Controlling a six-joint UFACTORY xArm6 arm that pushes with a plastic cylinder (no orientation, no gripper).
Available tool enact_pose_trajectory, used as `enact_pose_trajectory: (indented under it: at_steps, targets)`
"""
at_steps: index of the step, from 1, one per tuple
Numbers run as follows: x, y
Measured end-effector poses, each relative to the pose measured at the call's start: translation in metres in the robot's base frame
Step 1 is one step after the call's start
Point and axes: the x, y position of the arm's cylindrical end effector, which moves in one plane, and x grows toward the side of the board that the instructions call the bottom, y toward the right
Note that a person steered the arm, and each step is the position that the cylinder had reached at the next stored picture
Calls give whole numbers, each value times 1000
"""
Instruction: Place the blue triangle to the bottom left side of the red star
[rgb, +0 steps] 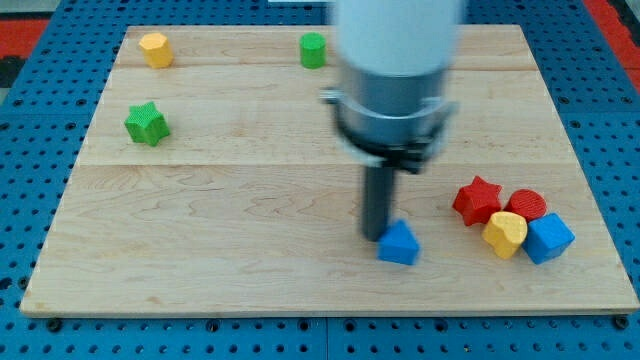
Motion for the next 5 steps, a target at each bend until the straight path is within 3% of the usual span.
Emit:
enact_pose_trajectory:
  at_steps: [1, 2, 3, 5]
  targets:
    - [0, 10]
    - [7, -56]
    - [31, -72]
    - [39, -5]
